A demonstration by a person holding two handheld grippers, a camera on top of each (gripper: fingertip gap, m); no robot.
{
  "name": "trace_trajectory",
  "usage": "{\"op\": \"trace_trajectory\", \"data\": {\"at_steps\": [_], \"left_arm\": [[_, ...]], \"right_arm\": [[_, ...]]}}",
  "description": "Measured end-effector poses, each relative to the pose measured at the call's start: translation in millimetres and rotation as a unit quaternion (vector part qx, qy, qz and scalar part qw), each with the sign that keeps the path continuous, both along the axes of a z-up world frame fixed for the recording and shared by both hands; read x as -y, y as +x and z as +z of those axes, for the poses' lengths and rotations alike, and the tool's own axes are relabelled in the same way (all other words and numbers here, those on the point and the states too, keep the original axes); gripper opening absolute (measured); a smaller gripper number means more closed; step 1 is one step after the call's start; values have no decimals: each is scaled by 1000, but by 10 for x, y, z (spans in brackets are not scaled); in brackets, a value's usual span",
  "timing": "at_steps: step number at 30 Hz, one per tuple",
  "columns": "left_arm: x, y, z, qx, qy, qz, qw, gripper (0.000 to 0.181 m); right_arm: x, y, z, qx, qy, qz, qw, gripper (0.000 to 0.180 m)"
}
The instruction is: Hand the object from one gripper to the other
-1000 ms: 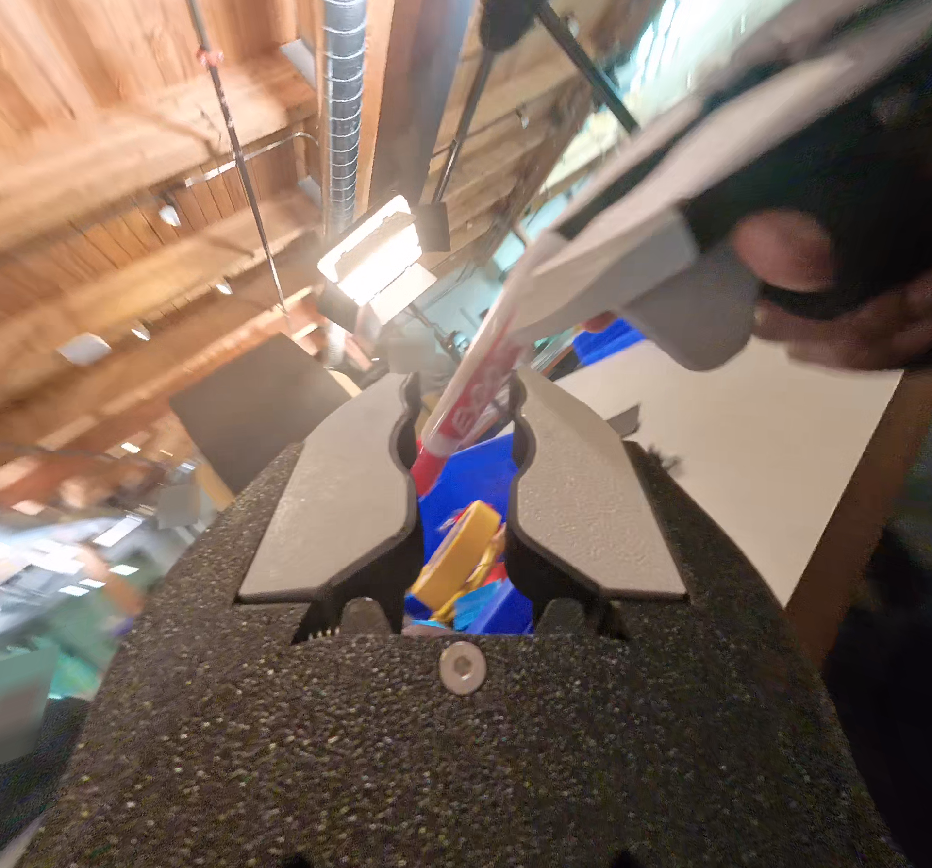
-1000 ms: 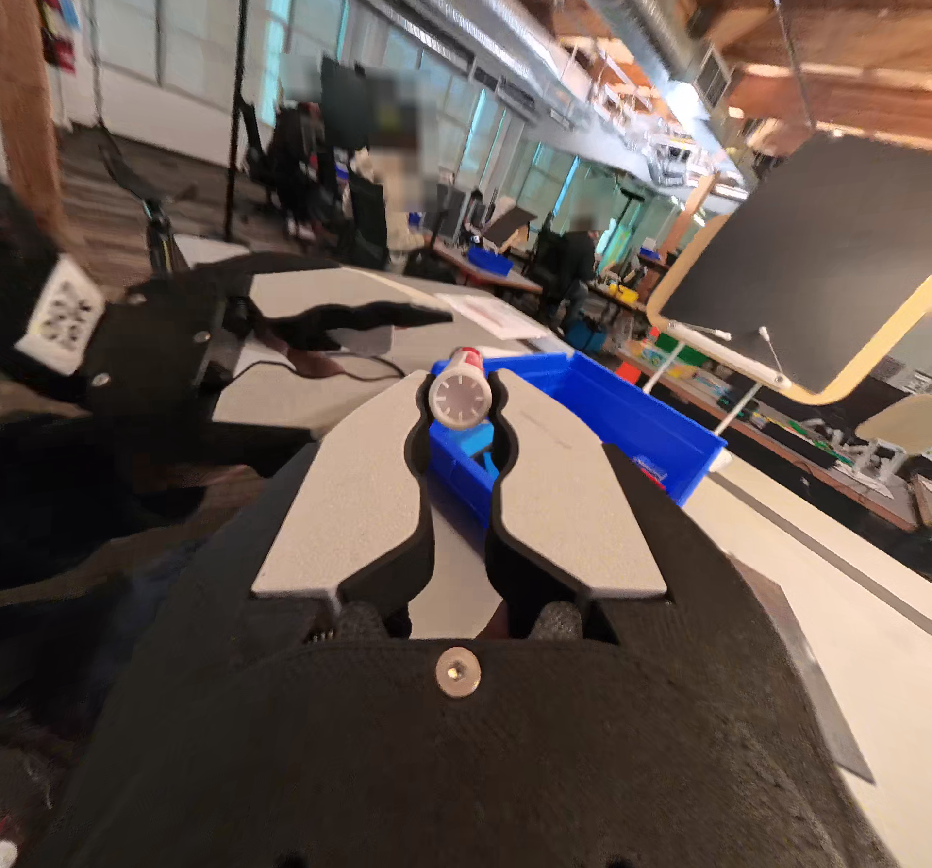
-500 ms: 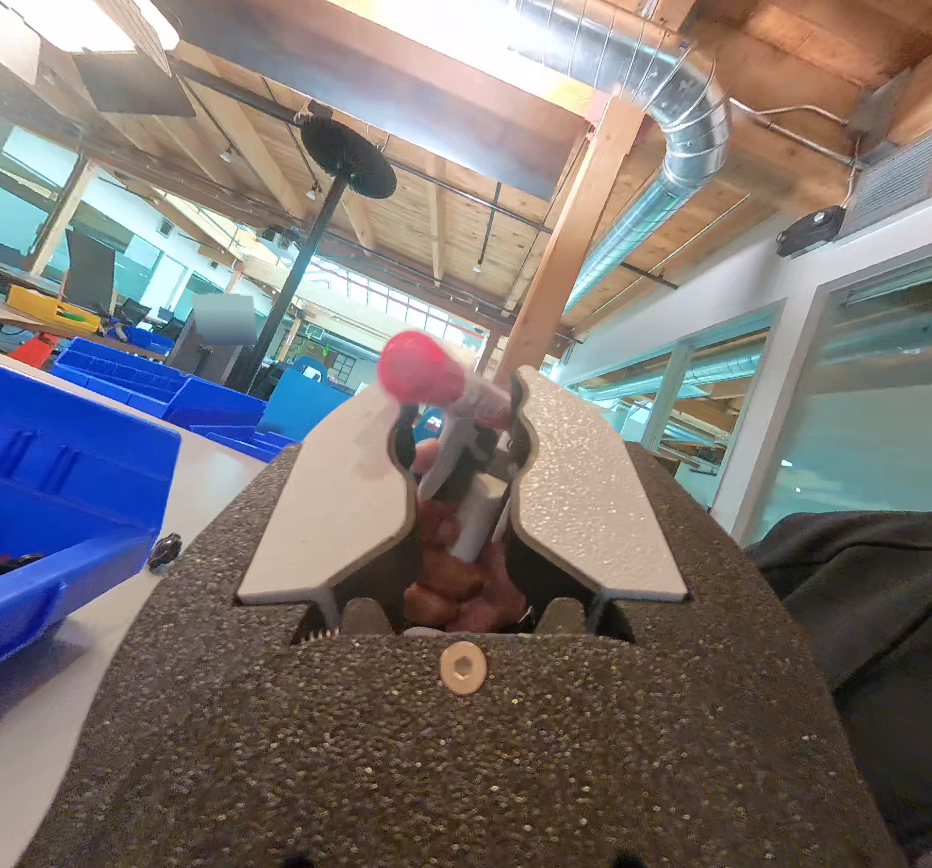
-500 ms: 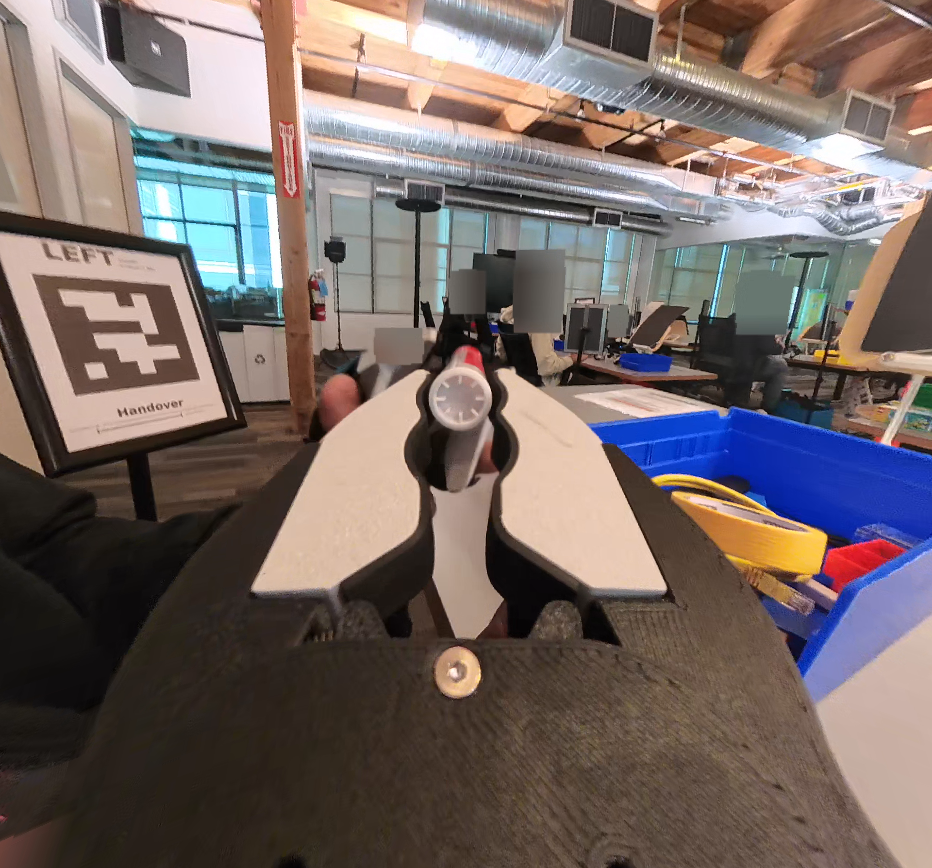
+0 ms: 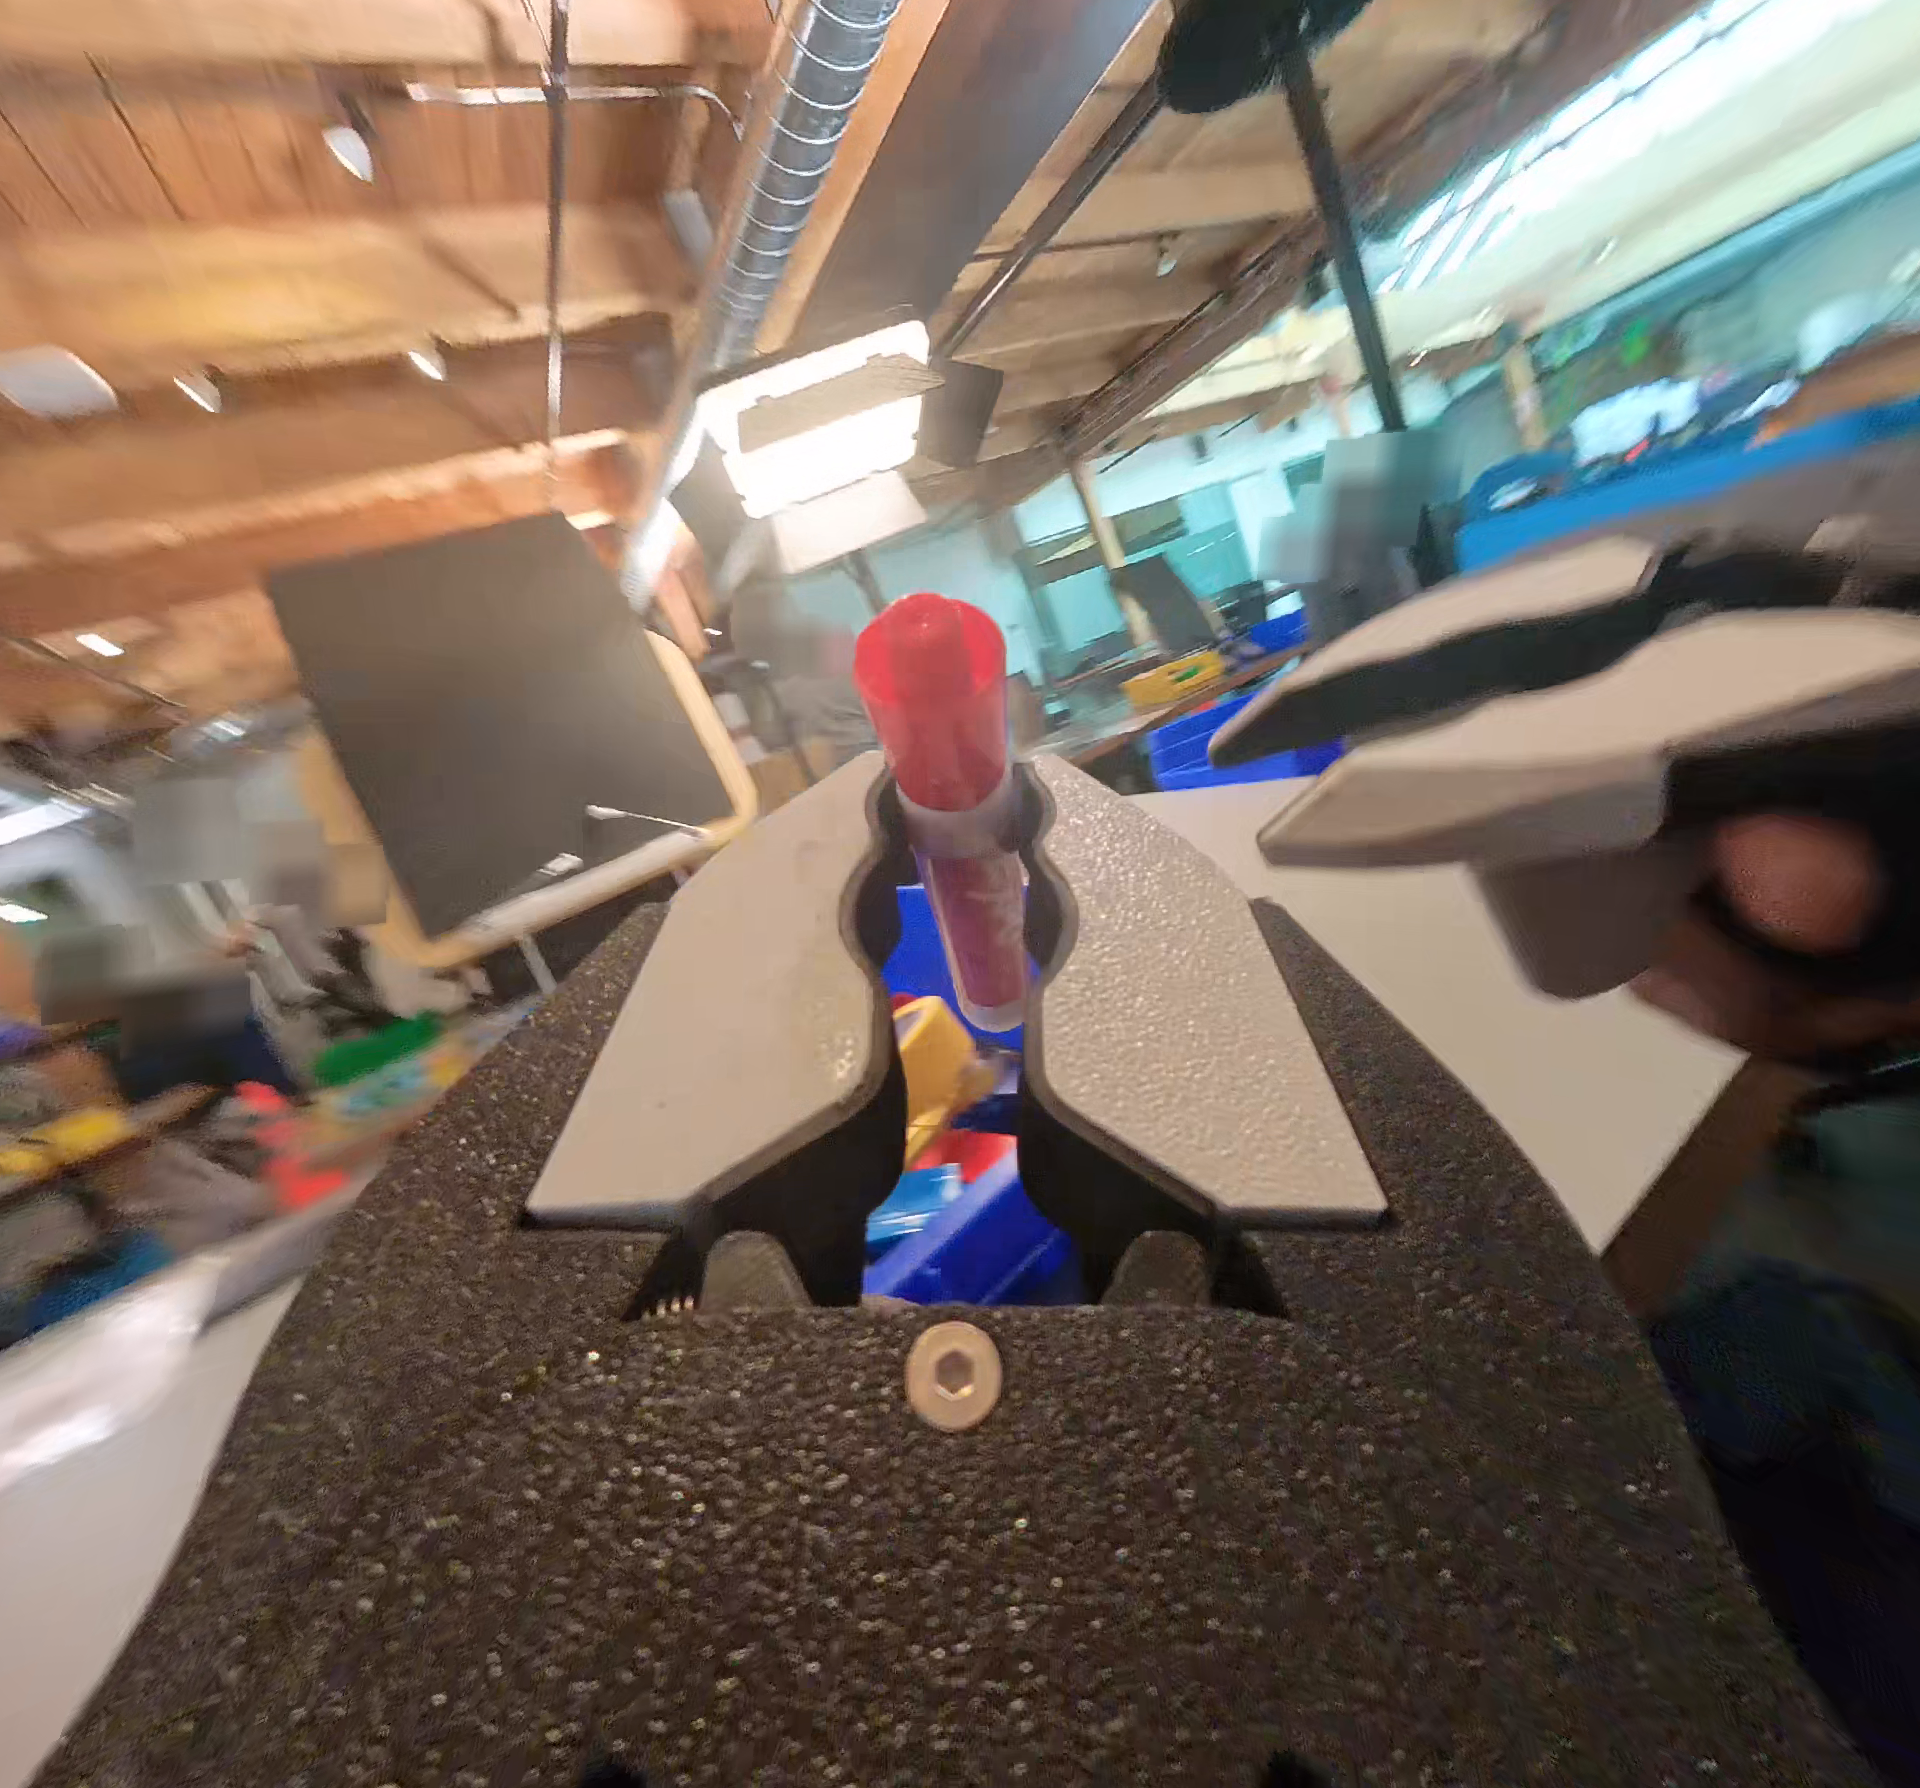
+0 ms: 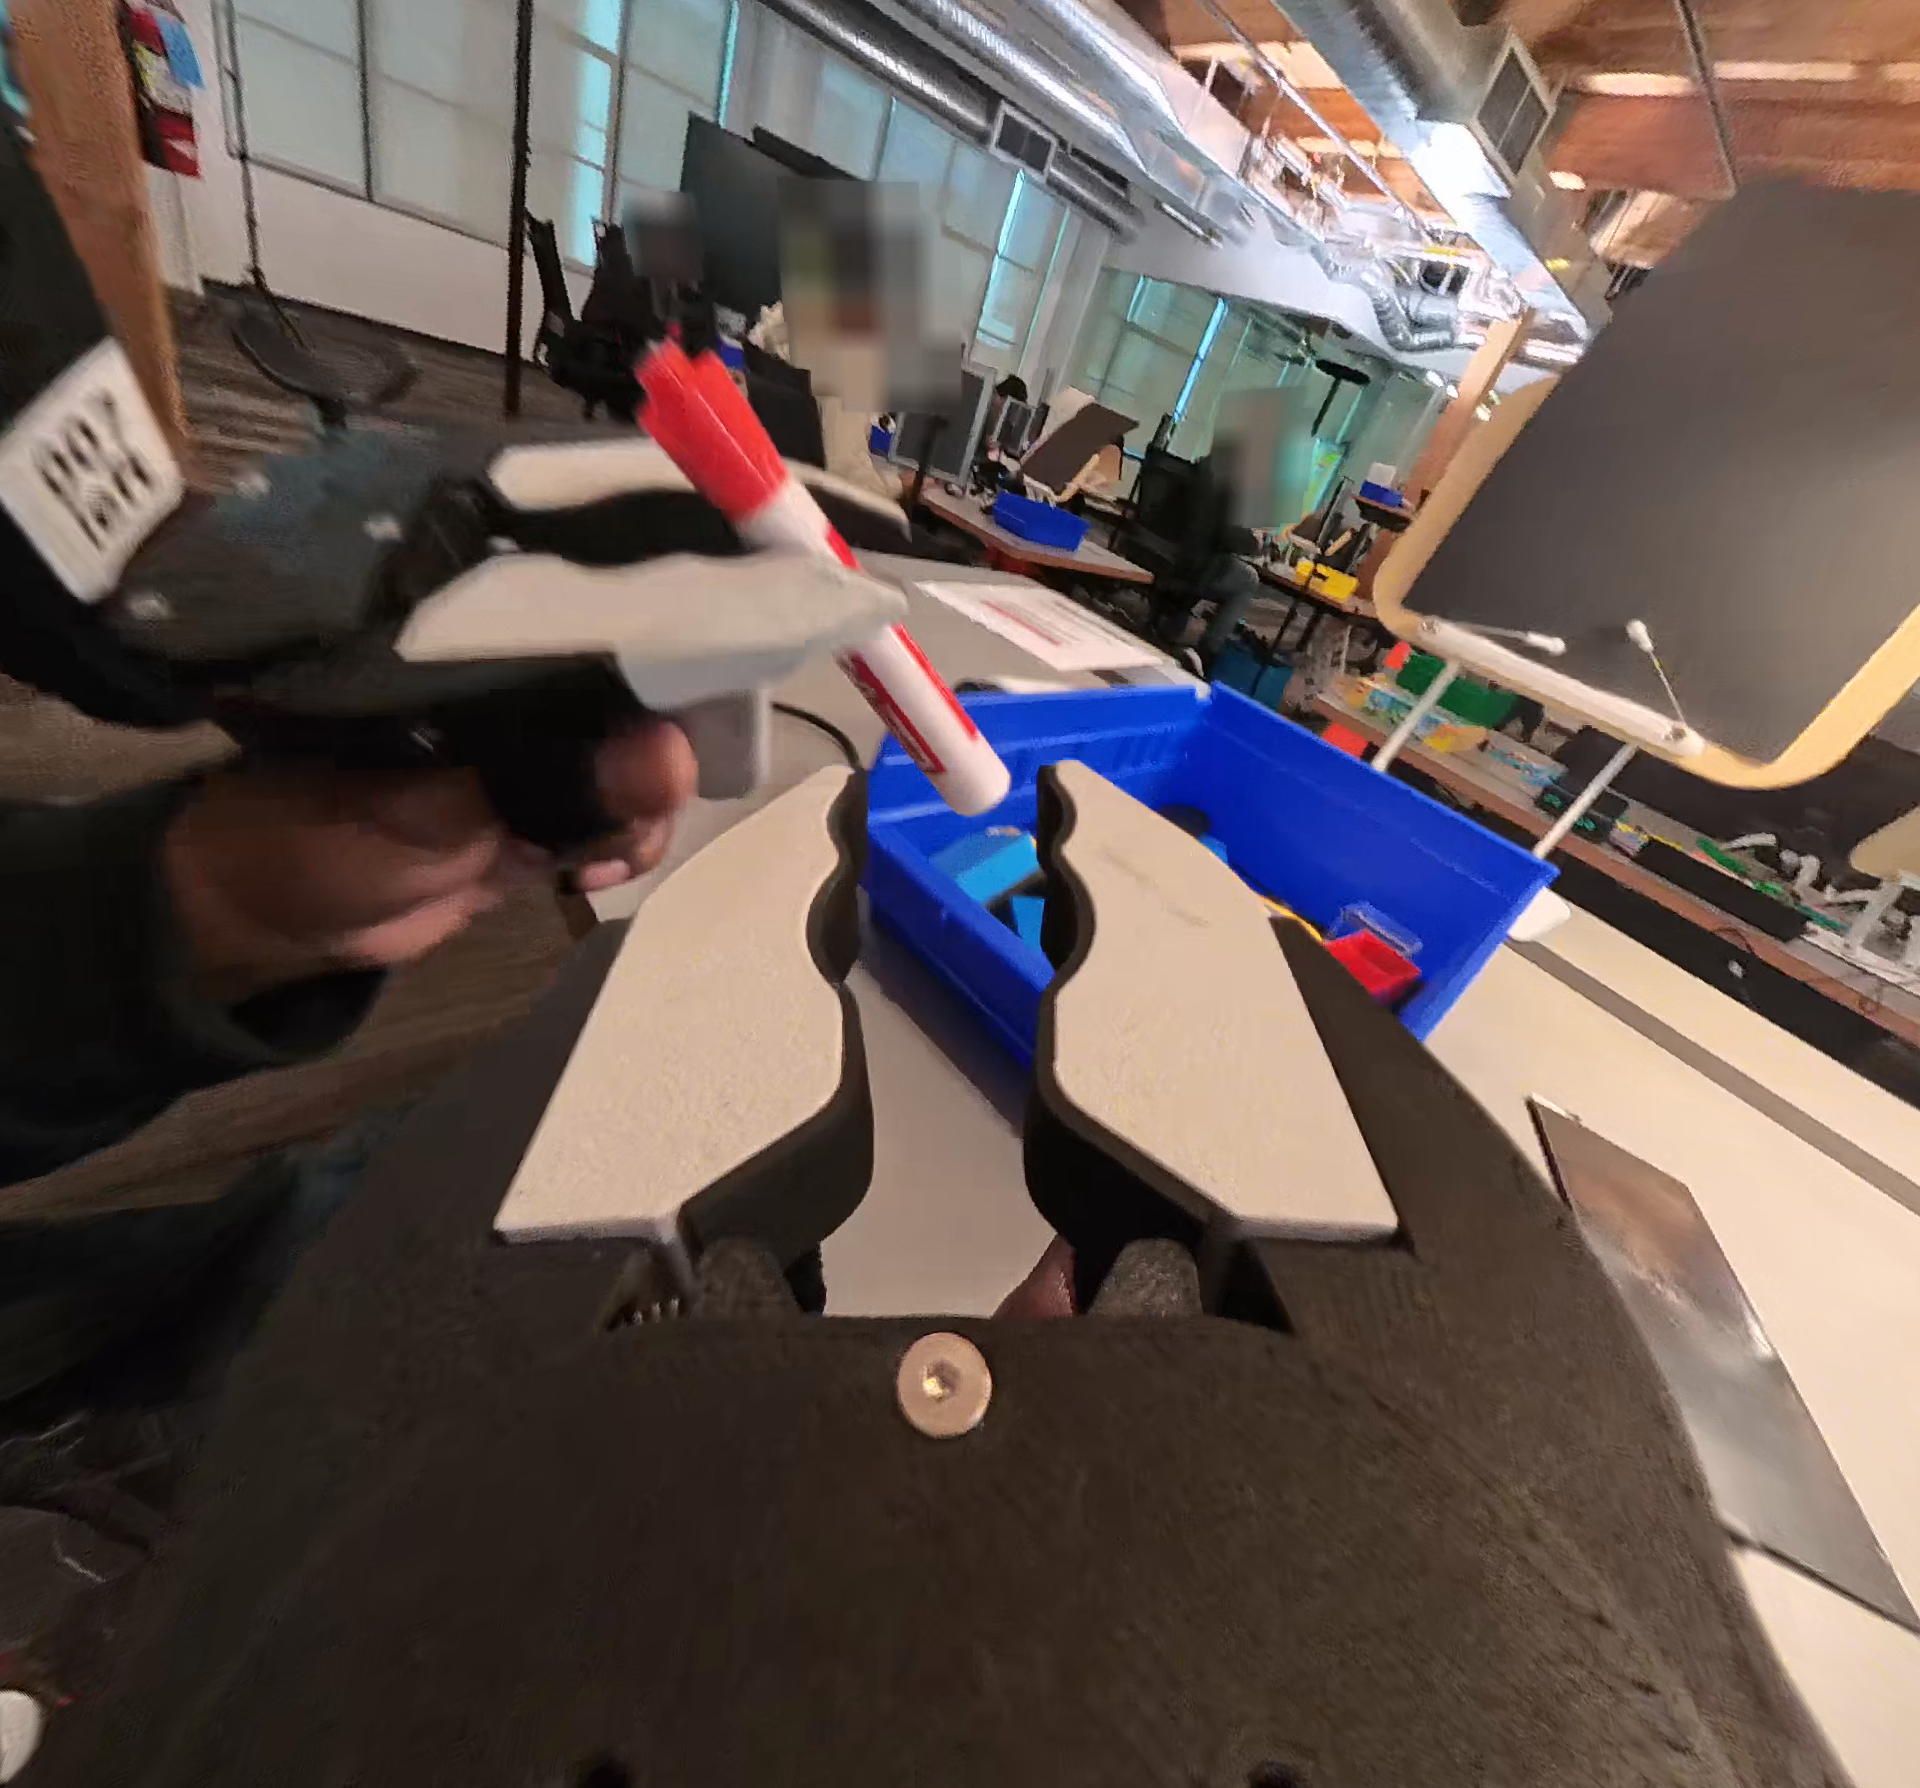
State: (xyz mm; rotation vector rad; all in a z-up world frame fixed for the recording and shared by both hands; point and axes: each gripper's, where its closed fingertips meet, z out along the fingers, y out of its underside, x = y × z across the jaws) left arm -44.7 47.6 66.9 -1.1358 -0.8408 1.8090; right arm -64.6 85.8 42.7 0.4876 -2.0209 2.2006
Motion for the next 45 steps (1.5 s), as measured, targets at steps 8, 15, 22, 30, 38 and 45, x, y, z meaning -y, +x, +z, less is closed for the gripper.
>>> {"op": "trace_trajectory", "data": {"at_steps": [8,15,22,30,38,45], "left_arm": [[-218,-119,-127,33,-119,52,991,20],[-386,-200,-211,51,-156,49,985,20],[-357,-230,-239,47,-27,-62,997,40],[-382,-211,-201,12,335,-375,865,57],[-560,-199,-213,-5,429,-497,754,42],[-522,-139,-159,-33,456,-527,716,29]], "right_arm": [[-96,409,200,-39,-31,15,999,33],[-41,382,143,-87,-30,-27,995,21],[-125,102,349,12,-79,-28,996,18],[-307,-205,545,304,-131,137,934,18],[-283,-246,498,366,-114,181,906,18],[-265,-220,474,383,-101,202,896,18]]}}
